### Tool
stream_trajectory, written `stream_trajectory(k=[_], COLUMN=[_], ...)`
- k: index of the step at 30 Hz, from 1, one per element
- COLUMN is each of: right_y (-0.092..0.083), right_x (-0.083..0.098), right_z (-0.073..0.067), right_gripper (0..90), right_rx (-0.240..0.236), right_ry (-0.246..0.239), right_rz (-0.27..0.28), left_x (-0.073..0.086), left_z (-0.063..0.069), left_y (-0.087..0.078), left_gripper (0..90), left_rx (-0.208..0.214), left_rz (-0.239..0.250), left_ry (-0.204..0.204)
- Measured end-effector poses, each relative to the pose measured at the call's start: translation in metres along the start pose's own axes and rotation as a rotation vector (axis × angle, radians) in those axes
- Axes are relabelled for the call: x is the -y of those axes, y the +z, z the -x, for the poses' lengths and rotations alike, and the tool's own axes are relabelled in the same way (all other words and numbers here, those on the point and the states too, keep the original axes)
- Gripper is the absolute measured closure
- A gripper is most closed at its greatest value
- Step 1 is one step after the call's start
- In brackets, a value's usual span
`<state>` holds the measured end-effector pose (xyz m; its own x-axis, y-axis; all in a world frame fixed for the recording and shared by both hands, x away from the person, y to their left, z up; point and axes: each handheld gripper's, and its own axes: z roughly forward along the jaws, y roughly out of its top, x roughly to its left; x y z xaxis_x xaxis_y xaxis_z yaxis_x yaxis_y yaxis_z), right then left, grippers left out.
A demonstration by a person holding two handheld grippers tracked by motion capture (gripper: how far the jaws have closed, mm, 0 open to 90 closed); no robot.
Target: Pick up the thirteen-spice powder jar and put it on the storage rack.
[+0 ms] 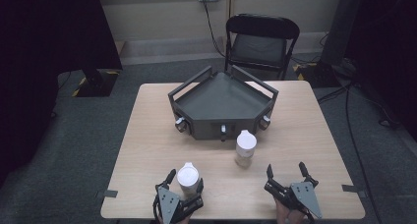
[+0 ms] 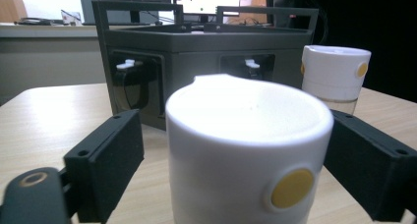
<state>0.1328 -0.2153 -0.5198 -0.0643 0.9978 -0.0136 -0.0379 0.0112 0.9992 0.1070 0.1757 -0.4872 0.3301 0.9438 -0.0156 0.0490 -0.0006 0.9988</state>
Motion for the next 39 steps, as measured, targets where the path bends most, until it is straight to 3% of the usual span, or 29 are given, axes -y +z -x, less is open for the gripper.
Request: stream_trajectory(k=[8, 15, 33, 39], right_y=[0.0, 0.0, 0.0, 0.0], right_x=[0.0, 0.0, 0.0, 0.0], right_z=[0.0, 0.0, 0.0, 0.0], right_gripper=[0.0, 0.0, 0.0, 0.0], right_rx=[0.0, 0.001, 0.002, 0.002], right_ry=[0.0, 0.0, 0.0, 0.0], right_rz=[0.0, 0.0, 0.0, 0.0], left_x=[0.004, 0.009, 0.01, 0.01], left_z=[-0.004, -0.004, 0.001, 0.0], left_y=[0.002, 0.0, 0.001, 0.0], left_gripper=[20.0, 30.1, 31.0, 31.1], left_rx=[0.023, 0.033, 0.016, 0.032], left_rz=[-0.003, 0.034, 0.043, 0.053], left_ry=[-0.02, 0.0, 0.011, 0.018])
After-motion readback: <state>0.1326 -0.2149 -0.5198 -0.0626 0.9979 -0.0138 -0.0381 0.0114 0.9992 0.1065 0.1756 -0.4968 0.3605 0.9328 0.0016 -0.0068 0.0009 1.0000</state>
